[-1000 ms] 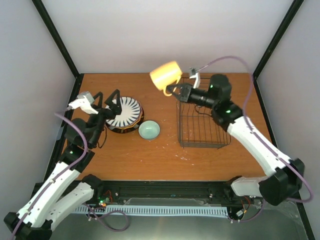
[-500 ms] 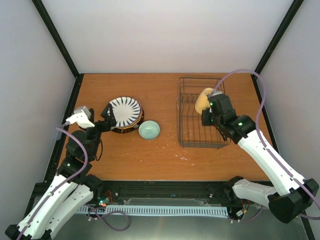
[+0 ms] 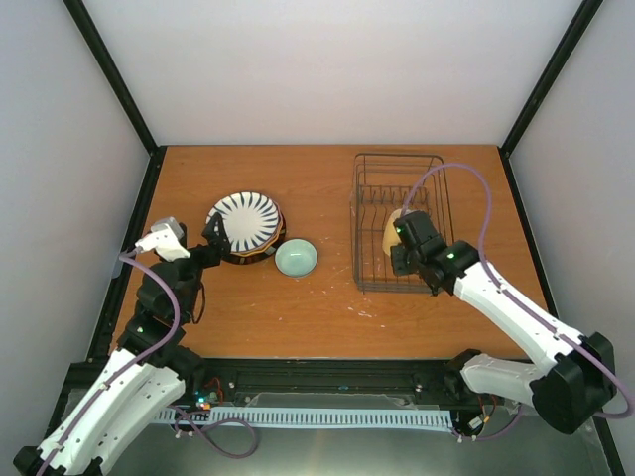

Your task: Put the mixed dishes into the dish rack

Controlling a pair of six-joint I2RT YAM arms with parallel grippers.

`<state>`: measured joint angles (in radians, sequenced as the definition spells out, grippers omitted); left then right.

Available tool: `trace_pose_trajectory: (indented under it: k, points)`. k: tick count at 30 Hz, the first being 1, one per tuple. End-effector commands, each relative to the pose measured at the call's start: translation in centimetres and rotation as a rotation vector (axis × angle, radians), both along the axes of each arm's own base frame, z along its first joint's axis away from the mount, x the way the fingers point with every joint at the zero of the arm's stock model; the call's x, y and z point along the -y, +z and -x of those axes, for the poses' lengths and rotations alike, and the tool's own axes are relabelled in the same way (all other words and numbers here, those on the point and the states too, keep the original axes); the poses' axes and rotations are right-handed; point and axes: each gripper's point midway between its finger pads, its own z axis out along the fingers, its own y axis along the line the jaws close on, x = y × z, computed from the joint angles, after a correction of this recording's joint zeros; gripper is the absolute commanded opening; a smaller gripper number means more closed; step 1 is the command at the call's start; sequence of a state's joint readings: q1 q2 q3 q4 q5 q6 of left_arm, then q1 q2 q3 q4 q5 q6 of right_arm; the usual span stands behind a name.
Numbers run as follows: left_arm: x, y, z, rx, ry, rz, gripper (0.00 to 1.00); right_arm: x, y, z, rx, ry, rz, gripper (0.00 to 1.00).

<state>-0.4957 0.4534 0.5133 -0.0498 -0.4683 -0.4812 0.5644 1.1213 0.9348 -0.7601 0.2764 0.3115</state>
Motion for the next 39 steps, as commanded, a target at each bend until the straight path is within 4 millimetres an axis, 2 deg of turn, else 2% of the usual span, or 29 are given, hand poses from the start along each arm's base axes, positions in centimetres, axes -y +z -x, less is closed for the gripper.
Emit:
trace_pose_trajectory:
  k: [1, 11, 18, 31, 37, 39]
  points:
    - [-0.1, 0.0, 0.1, 0.011, 0.006, 0.009, 1.00, -1.8, -0.9, -1.3, 0.041, 0.003, -0.037, 0.03]
    - [-0.7, -0.3, 0.3, 0.006, 0.035, -0.006, 1.00, -3.7, -3.5, -2.6, 0.004, 0.046, -0.021, 0.03]
    - [-0.8, -0.5, 0.3, 0.009, 0.038, -0.001, 1.00, -4.2, -6.3, -2.3, -0.042, 0.061, -0.020, 0.03]
    - [-1.0, -0.3, 0.3, 0.014, 0.050, -0.008, 1.00, -5.0, -8.7, -1.7, -0.143, 0.096, -0.002, 0.03]
    - [-1.0, -0.3, 0.5, 0.017, 0.047, -0.001, 1.00, -5.0, -9.2, -1.2, -0.194, 0.111, 0.017, 0.18]
    - [-0.9, -0.4, 0.5, 0.012, 0.040, -0.002, 1.00, -5.0, -9.2, -1.1, -0.203, 0.112, 0.019, 0.20]
